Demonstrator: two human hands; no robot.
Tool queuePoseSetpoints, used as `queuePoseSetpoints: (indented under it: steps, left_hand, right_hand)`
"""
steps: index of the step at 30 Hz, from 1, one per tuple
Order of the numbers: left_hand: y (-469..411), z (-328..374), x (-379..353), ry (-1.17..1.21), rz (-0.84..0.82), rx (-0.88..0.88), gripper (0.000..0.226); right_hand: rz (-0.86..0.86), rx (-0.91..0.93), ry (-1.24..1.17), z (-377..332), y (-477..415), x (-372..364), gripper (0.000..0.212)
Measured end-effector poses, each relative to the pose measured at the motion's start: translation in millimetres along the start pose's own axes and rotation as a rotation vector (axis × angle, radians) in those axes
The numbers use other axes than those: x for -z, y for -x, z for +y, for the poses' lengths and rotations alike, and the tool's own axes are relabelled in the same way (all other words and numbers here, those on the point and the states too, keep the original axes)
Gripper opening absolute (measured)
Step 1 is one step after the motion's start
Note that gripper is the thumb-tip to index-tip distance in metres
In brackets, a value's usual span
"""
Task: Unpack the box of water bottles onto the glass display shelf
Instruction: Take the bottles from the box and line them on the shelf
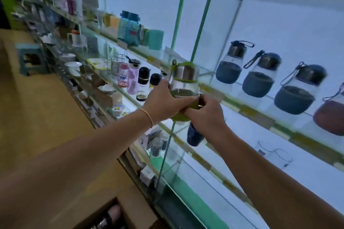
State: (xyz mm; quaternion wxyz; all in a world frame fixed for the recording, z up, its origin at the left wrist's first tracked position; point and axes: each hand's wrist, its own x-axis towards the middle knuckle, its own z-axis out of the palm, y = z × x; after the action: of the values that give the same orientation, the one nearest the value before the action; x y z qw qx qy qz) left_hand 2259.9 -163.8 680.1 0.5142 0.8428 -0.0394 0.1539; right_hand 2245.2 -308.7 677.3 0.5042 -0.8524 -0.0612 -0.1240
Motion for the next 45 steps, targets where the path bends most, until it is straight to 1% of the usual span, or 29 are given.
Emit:
queuePoseSetpoints:
  steps: [2, 4, 8, 13, 16, 17, 20, 23, 24, 26, 29, 31, 34, 36, 45]
  left_hand:
    - [-5, 32, -22, 0.015, -0.016, -0.051, 0.073]
    - [-10, 62, -48, 0.038, -0.027, -0.093, 0.069]
    - [-12, 119, -104, 0.089, -0.064, -0.192, 0.062]
    - [-5, 175, -176, 0.15, -0.174, -0.268, 0.073]
    - [6, 206, -216, 0.16, -0.236, -0.295, 0.074]
    - [9, 214, -229, 0.169, -0.258, -0.302, 0.072]
    - [18, 236, -266, 0.164, -0.3, -0.321, 0.072]
    - [26, 255, -297, 0.172, -0.332, -0.365, 0.081]
    - [28, 259, -307, 0.188, -0.354, -0.376, 0.084]
    - [31, 266, -326, 0.171, -0.387, -0.378, 0.079]
    - [37, 277, -348, 0.036, -0.371, -0.369, 0.077]
    - [41, 283, -358, -0.033, -0.39, -0.374, 0.071]
    - [41, 285, -378, 0.015, -0.421, -0.368, 0.074]
    - [41, 286, -387, 0.008, -0.424, -0.377, 0.076]
    - [38, 283, -402, -0.025, -0.449, -0.42, 0.069]
  right_hand:
    - [0.068, 0.016, -0.001, -1, -3, 38, 0.032]
    - [0.132, 0.025, 0.019, 1, -4, 76, 0.035]
    - [0.225, 0.02, 0.051, 15, -4, 151, 0.048]
    - [0.344, 0.008, 0.098, 37, 10, 237, 0.037]
    - [0.389, -0.021, 0.105, 49, 24, 281, 0.045]
    - [0.402, -0.031, 0.111, 53, 29, 294, 0.042]
    - [0.432, -0.052, 0.152, 66, 42, 333, 0.024]
    - [0.448, -0.076, 0.191, 79, 52, 366, 0.022]
    - [0.454, -0.089, 0.198, 83, 54, 375, 0.022]
    - [0.462, -0.12, 0.204, 90, 59, 390, 0.024]
    - [0.446, -0.16, 0.206, 99, 64, 408, 0.02]
    - [0.429, -0.187, 0.234, 105, 66, 418, 0.019]
    - [0.393, -0.237, 0.272, 112, 65, 429, 0.019]
    - [0.376, -0.26, 0.292, 116, 64, 434, 0.02]
    - [0.332, -0.324, 0.339, 135, 54, 440, 0.017]
